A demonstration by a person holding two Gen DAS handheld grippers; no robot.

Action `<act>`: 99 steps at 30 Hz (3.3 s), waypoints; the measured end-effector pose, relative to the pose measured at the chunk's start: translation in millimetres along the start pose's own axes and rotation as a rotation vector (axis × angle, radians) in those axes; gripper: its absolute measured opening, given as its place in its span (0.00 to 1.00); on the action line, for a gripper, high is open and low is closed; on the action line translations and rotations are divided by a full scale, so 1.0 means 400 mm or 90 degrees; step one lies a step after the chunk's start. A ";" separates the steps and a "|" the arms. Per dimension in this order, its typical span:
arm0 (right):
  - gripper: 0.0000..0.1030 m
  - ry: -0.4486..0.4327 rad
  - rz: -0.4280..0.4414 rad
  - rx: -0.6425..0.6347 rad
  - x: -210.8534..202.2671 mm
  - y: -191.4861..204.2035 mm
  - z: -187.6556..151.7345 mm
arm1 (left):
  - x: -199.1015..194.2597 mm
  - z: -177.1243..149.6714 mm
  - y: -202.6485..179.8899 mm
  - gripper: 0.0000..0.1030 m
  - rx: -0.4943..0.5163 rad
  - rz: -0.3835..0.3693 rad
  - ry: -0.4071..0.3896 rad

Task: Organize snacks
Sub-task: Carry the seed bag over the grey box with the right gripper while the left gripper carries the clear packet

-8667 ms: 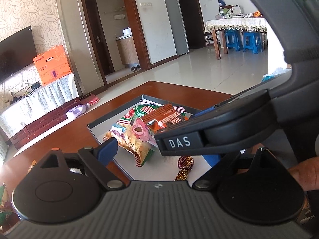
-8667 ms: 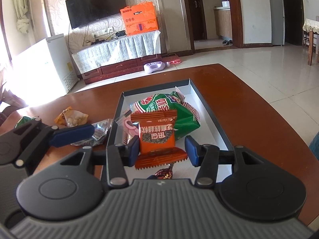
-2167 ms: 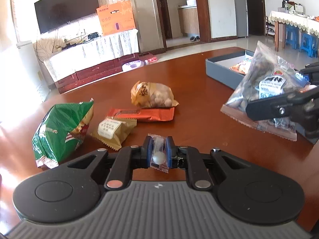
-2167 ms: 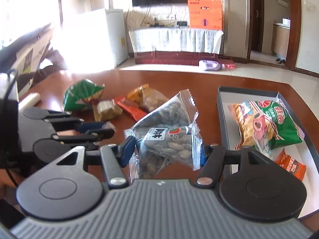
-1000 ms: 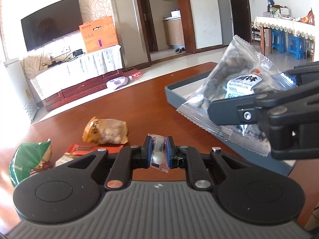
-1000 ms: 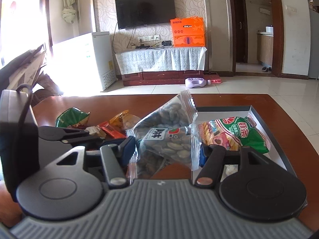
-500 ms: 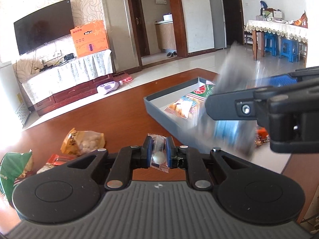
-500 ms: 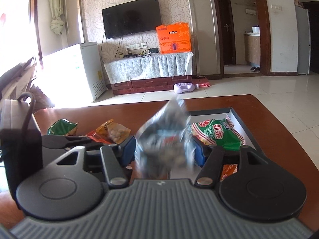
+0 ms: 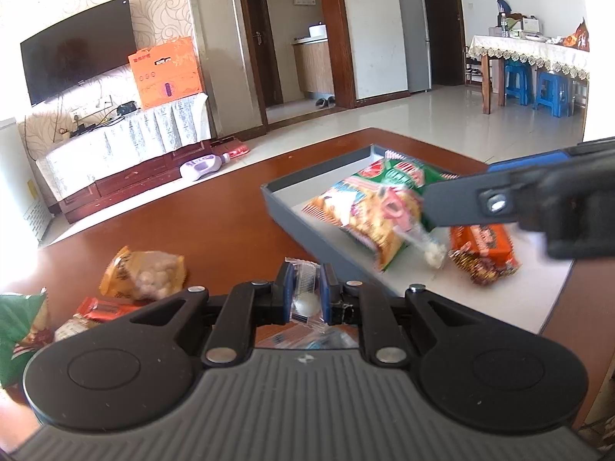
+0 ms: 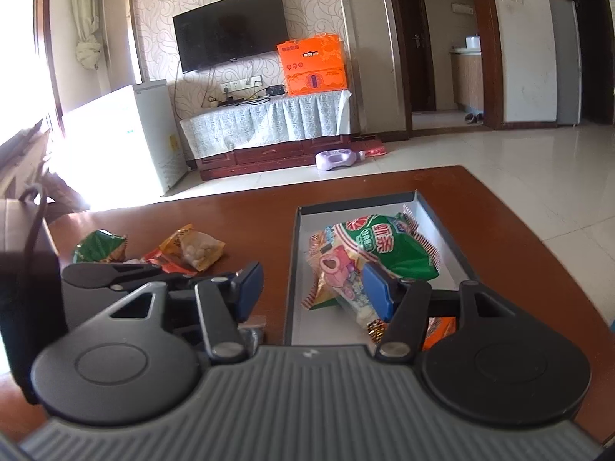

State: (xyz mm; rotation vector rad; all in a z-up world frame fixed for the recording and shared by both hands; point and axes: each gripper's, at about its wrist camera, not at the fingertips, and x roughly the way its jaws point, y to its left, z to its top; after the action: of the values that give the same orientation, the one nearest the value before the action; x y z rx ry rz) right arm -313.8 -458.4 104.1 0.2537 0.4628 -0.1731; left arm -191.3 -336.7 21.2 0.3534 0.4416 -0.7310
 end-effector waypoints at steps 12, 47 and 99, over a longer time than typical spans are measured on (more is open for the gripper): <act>0.57 0.153 0.102 -0.199 0.086 0.203 -0.107 | -0.045 -0.049 0.185 0.17 -0.045 0.056 0.019; 0.57 -0.004 0.008 -0.143 0.021 0.158 -0.007 | -0.047 -0.022 0.143 0.17 -0.029 0.046 0.013; 0.57 -0.051 -0.126 0.031 -0.034 -0.142 -0.002 | 0.181 0.122 -0.254 0.18 0.023 -0.177 -0.027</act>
State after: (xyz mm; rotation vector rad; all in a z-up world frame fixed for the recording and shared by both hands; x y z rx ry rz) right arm -338.6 -511.1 98.1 0.2467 0.4039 -0.3875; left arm -202.4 -469.9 10.7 0.3132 0.4424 -1.0168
